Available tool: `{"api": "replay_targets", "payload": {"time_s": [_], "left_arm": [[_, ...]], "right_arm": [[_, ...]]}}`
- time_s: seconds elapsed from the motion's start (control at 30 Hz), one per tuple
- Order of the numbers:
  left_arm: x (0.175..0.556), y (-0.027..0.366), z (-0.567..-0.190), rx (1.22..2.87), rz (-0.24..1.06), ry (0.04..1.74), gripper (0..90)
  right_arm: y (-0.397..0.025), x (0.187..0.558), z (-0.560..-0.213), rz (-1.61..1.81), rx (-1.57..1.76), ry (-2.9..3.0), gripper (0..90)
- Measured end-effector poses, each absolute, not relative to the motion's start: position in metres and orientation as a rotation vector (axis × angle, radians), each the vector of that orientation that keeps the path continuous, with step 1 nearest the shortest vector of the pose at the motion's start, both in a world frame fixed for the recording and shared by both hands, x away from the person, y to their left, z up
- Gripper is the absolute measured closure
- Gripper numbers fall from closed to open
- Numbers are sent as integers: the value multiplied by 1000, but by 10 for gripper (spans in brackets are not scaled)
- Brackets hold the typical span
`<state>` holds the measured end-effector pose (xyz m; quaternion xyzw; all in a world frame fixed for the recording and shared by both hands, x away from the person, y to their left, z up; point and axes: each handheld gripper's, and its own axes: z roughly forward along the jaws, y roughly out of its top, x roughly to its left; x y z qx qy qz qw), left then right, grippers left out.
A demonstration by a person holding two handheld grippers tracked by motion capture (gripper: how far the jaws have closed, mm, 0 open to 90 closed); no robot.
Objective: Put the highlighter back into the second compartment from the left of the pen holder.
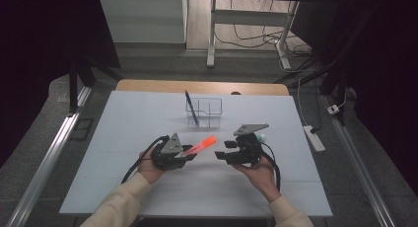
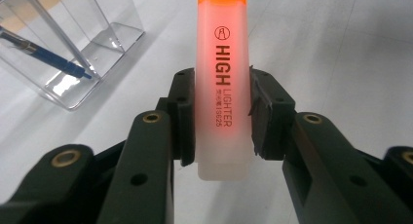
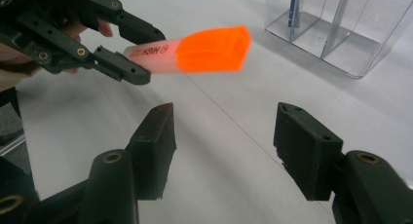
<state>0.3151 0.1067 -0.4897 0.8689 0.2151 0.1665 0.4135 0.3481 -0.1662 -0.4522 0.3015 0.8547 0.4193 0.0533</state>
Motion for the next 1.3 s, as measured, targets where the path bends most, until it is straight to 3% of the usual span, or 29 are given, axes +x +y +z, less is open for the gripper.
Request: {"api": "replay_targets", "payload": {"time_s": [0.63,1.3], "left_arm": [[309,86,-498,2199,466,499,652],[306,69,-509,2279,560,515,650]], "right_arm": [[-155,351,-461,1320,973,2606,419],[-156,355,-462,1444,1067,2548,608]]}}
